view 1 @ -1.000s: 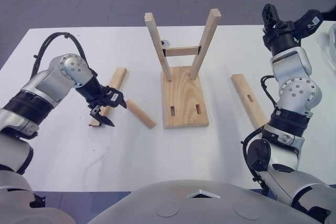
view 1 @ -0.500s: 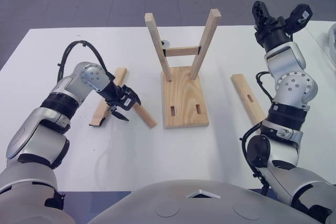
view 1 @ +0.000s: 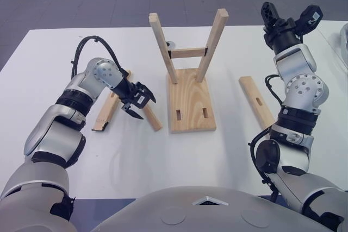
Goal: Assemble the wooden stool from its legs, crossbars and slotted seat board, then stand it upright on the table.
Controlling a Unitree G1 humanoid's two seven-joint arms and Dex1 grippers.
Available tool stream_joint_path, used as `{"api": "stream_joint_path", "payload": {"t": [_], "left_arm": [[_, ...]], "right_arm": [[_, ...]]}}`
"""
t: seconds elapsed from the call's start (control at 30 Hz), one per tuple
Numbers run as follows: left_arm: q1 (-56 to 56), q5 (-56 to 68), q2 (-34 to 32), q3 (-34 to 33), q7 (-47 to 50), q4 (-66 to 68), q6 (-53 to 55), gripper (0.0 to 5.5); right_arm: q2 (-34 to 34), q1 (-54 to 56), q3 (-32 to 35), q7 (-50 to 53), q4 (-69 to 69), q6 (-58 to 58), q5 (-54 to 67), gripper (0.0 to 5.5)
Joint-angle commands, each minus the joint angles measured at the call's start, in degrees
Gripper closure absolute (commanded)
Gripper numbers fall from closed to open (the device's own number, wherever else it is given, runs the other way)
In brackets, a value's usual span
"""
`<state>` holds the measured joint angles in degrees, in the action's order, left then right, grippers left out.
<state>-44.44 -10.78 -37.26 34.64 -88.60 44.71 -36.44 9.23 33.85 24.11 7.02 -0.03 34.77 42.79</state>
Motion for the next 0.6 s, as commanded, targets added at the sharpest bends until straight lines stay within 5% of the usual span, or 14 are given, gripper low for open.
{"api": "stream_joint_path", "payload": {"t": [0.03,0.27,0.6], "left_arm": [[-0.87,-4.48,-2.08,2.41,-3.09,2.84,2.84,1.61],[-1.53,-6.24,2.00,2.16,-0.76,6.26,1.67,1.61],[-0.52,-10.71,2.31,4.40,-0.15,7.75,2.29,3.17]], "right_arm": [[-0.28,1.78,0.01,0.82,-0.83,0.82,0.55,1.66],[-0.90,1.75,-0.12,1.10,-1.02,0.78,0.61,1.66],[-1.01,1.07,0.35,1.56,-0.58,0.43,0.37,1.69]]}}
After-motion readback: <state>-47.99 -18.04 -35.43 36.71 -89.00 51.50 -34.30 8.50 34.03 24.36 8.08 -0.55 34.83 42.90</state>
